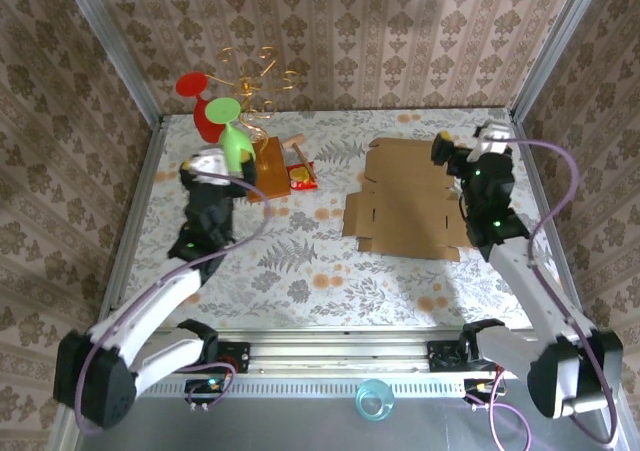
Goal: Fold the paper box
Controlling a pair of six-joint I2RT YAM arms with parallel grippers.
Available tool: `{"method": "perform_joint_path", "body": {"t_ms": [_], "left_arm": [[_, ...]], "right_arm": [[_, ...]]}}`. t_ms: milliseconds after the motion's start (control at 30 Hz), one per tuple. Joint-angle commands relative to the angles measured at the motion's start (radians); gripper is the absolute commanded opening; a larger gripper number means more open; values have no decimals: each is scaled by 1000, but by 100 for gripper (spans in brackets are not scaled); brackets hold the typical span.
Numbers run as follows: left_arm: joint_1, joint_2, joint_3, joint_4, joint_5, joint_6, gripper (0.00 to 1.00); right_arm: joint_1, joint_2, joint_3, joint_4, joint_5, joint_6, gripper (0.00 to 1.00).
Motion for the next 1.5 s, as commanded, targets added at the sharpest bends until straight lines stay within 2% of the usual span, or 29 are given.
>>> {"method": "perform_joint_path", "body": {"t_ms": [0, 33, 67, 133, 200, 267, 333, 400, 500, 600, 767, 1100, 1333, 1467], "left_arm": [[107, -19, -8, -302, 371, -388, 98], [95, -12, 19, -347, 391, -410, 94], [70, -4, 36, -384, 399, -431, 92], [-9, 11, 38, -406, 406, -482, 87], [-115, 21, -2, -377, 400, -551, 80], [-200, 39, -67, -296, 400, -625, 71], [-286, 70, -126, -213, 375, -694, 64], [-361, 109, -138, -188, 344, -706, 62], [-440, 164, -131, -177, 314, -714, 62], [-482, 194, -137, -133, 305, -725, 62], [-493, 221, -151, -51, 322, -744, 62], [-493, 247, -162, 4, 356, -756, 63], [-493, 227, -160, -10, 356, -744, 62], [-494, 214, -161, -15, 351, -743, 62]], "right_arm": [[-20, -36, 17, -365, -215, 320, 100], [-9, -40, 17, -405, -271, 378, 100], [21, -42, 25, -476, -258, 439, 93], [131, -58, 12, -630, -163, 569, 74], [256, -106, -93, -647, -109, 734, 52], [328, -167, -235, -585, -102, 908, 43], [378, -227, -388, -457, -102, 1039, 43], [390, -251, -477, -365, -100, 1095, 47], [386, -262, -514, -320, -99, 1122, 49], [380, -250, -549, -267, -103, 1173, 53], [337, -134, -648, -47, -183, 1305, 52], [276, 58, -652, 153, -241, 1382, 51], [223, 229, -653, 347, -283, 1429, 43], [223, 257, -637, 361, -285, 1439, 40]]}}
